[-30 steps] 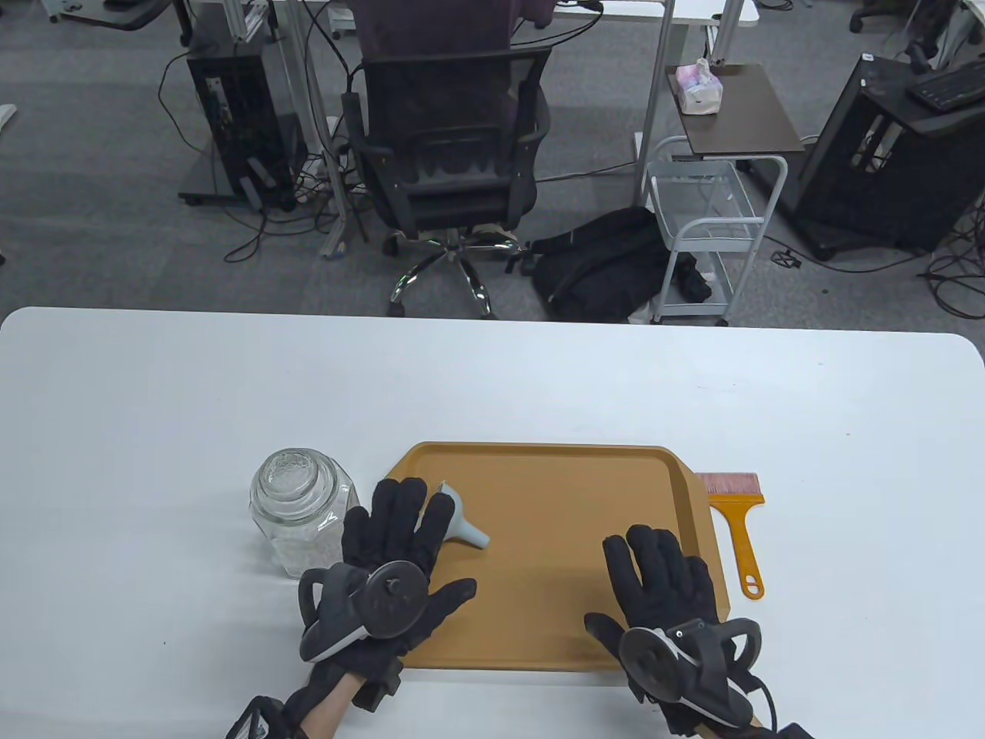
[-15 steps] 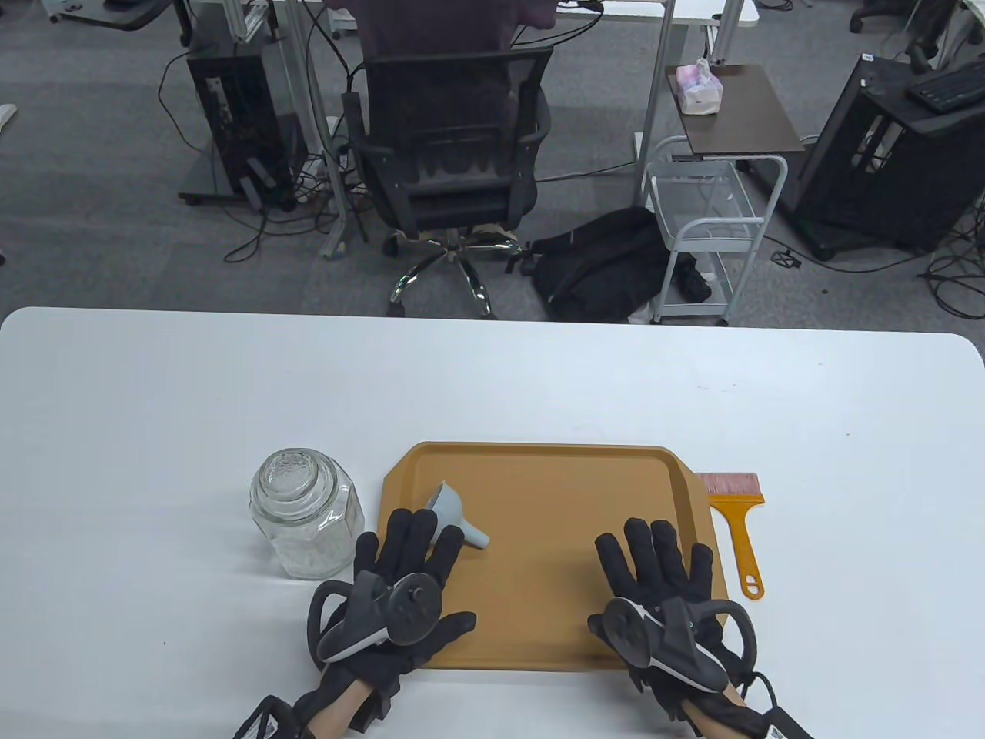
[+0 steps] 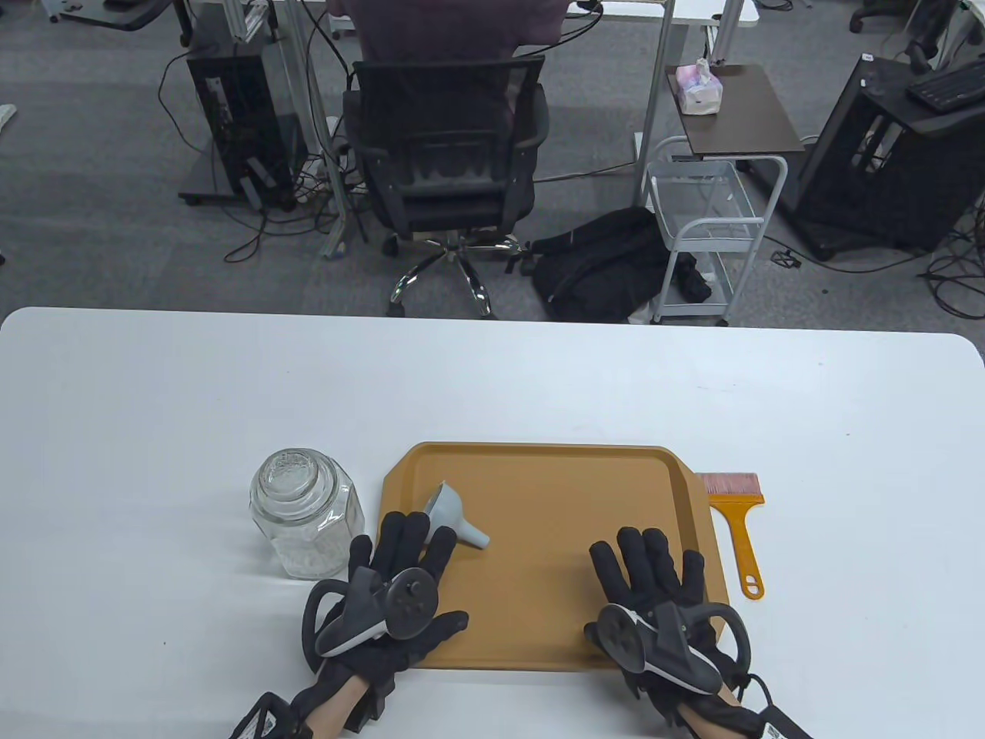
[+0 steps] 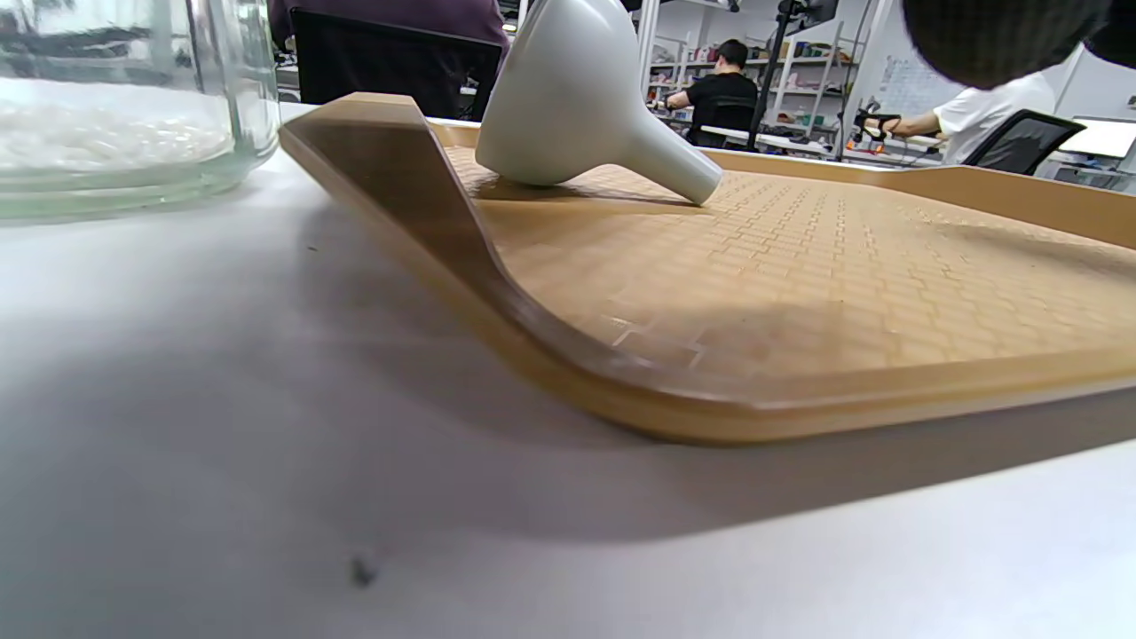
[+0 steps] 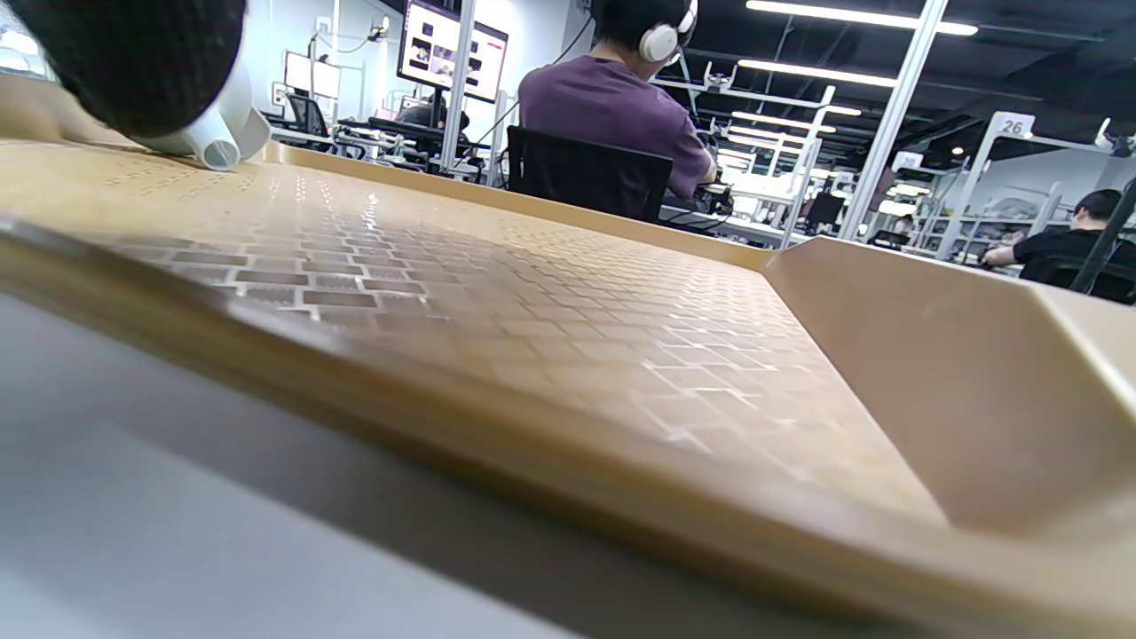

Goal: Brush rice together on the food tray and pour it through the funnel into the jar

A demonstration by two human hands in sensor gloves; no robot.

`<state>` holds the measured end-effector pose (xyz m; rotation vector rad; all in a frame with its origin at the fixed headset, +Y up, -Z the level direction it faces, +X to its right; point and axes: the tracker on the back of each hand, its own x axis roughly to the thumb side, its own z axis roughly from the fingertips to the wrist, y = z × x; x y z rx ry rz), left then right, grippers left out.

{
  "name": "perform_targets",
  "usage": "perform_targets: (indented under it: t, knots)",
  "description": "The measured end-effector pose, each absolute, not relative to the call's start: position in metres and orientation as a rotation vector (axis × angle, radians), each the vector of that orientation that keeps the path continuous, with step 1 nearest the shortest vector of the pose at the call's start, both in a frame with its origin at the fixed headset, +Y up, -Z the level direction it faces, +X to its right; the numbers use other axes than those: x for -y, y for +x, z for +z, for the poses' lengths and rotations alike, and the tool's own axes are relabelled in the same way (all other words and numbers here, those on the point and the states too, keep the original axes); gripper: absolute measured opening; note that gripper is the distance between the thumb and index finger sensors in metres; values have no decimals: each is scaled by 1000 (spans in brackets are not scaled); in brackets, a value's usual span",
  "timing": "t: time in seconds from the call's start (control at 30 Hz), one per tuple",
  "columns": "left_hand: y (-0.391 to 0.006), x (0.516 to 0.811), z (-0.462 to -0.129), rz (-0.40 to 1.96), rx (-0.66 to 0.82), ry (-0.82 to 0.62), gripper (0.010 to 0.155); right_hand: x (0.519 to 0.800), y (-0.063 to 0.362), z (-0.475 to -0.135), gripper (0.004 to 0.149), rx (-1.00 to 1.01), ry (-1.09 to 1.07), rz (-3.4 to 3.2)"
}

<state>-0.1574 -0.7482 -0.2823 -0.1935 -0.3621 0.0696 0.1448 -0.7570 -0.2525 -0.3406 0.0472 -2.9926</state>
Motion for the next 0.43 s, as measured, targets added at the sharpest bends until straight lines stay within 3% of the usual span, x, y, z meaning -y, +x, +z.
perform_targets:
  t: [0.43]
  knots:
    - [-161,748,-283,80,351,-213,98,758,146,-251,97,-33,-354,-3008]
